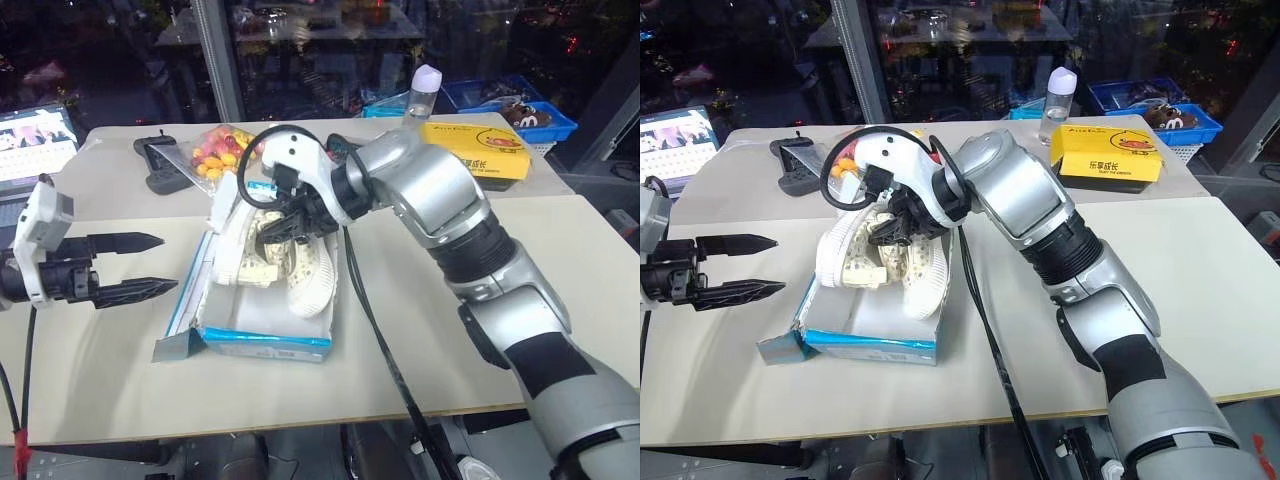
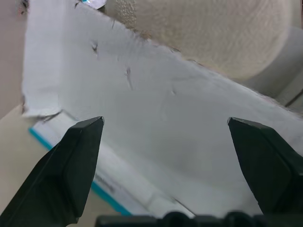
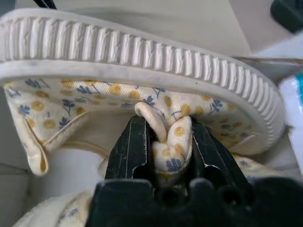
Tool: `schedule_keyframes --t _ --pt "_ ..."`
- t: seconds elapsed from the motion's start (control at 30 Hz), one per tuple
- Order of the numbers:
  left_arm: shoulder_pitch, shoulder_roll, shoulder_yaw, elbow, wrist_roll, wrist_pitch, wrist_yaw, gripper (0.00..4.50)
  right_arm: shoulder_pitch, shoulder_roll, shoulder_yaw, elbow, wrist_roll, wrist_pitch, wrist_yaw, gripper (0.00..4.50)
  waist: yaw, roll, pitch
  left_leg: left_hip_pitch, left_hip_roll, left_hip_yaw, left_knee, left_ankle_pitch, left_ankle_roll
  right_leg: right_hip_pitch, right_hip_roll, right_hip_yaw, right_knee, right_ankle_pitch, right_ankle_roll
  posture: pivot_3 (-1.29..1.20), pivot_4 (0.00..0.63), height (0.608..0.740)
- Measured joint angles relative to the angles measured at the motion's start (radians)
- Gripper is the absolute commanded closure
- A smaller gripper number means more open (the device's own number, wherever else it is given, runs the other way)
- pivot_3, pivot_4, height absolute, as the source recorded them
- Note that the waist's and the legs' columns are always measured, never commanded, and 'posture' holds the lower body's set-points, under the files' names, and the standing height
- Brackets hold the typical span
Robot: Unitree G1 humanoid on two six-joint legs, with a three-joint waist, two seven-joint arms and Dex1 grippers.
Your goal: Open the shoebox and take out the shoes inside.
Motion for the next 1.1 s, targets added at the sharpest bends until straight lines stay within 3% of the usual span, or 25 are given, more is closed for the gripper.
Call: schedule_keyframes --t 0.13,0.23,0.33,0.53,0.9,1.1 --pt "0.0 0.0 0.0 0.001 0.003 -0.002 -0.001 0.0 -0.019 -0.033 0.019 0.02 -0.037 -0.052 -0.016 3.92 0.006 0.0 0.0 0.0 0.0 0.0 0.0 0.0 0.0 0.001 0.0 0.0 0.0 0.0 0.0 0.0 0.15 0.643" --pt "0.0 0.0 -0.002 0.003 0.006 -0.007 -0.001 0.0 -0.033 0.031 -0.119 0.064 0.079 0.062 -0.013 3.92 0.004 0.0 0.0 0.0 0.0 0.0 0.0 0.0 0.0 0.0 0.0 0.0 0.0 0.0 0.0 0.0 0.15 0.643" --pt "-0.001 0.0 -0.007 0.003 0.005 -0.007 -0.002 0.0 -0.052 -0.063 0.033 0.003 -0.046 -0.094 -0.016 3.92 0.005 0.001 0.0 0.004 0.0 0.0 -0.002 0.0 0.0 0.004 0.0 -0.001 -0.003 0.0 0.0 0.0 0.15 0.643" --pt "-0.002 0.0 -0.015 0.003 0.005 -0.008 -0.002 0.0 -0.035 -0.038 -0.05 0.047 0.039 -0.002 -0.02 3.92 0.003 0.001 0.0 0.003 -0.001 0.0 -0.001 0.0 0.0 0.006 -0.002 0.0 -0.004 0.0 0.001 0.0 0.15 0.643" --pt "-0.049 -0.028 -0.06 0.006 0.005 -0.022 0.002 0.0 -0.013 -0.309 -0.17 0.162 -0.054 0.003 -0.201 3.92 0.016 0.001 0.001 0.003 -0.005 0.0 -0.001 0.0 0.0 0.009 -0.006 -0.001 -0.007 0.0 0.003 0.0 0.15 0.643" --pt "-0.101 -0.049 -0.106 0.018 0.006 -0.024 0.002 0.0 0.213 -0.414 -0.237 0.13 -0.154 0.05 -0.389 3.92 0.016 0.002 0.001 0.004 -0.005 0.0 -0.001 -0.002 0.004 0.01 -0.005 0.001 -0.007 -0.001 0.004 0.0 0.15 0.643"
